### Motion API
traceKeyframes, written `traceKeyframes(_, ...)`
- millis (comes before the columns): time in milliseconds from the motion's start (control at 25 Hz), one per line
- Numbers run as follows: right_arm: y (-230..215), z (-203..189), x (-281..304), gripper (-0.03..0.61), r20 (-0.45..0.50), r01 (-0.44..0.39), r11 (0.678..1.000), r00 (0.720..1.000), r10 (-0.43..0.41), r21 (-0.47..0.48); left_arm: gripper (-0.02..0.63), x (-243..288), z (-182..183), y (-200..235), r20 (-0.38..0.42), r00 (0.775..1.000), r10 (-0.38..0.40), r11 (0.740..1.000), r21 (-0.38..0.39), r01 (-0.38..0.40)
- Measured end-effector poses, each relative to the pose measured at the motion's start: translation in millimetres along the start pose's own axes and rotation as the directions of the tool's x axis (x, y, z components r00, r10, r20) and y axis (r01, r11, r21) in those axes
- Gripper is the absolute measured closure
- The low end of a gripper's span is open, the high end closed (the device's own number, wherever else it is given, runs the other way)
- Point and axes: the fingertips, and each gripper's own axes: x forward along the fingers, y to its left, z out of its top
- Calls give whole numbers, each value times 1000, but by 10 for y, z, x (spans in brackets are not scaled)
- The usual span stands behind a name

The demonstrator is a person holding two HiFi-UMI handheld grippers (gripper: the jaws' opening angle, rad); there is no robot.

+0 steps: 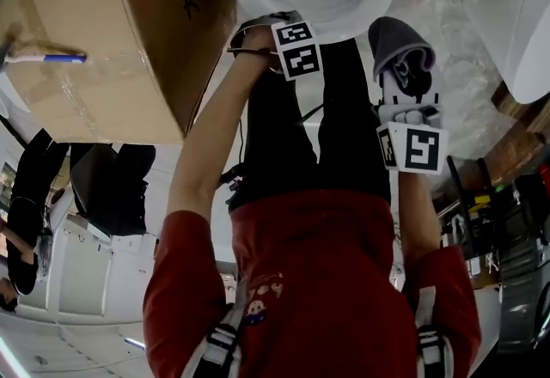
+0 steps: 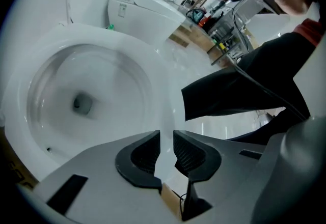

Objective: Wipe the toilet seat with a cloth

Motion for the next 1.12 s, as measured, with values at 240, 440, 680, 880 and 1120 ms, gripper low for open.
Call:
traceKeyframes(240, -38, -69, 188, 489, 8, -7, 1000, 1000, 7, 23, 598, 244, -48, 112, -7, 991, 136, 989, 65, -136)
traceKeyframes(440, -98, -108, 315, 489, 5, -12, 1000, 1000, 12, 6, 598, 230, -38, 136, 62, 988, 144, 990, -3, -144)
traceKeyframes(680, -261, -162, 665, 489, -55, -5, 996, 998, 0, -92, 600, 154, 11, 157, 163, 976, 145, 986, -100, -130)
traceKeyframes(880, -603, -195, 1294, 489, -180, 10, 962, 982, -61, -272, 600, -389, 307, 416, 406, 830, 383, 923, -205, -326)
traceKeyframes(1120, -1082, -332, 2184, 488, -349, -9, 784, 899, -266, -620, 600, -1244, 496, 762, 548, 553, 628, 778, -474, -413)
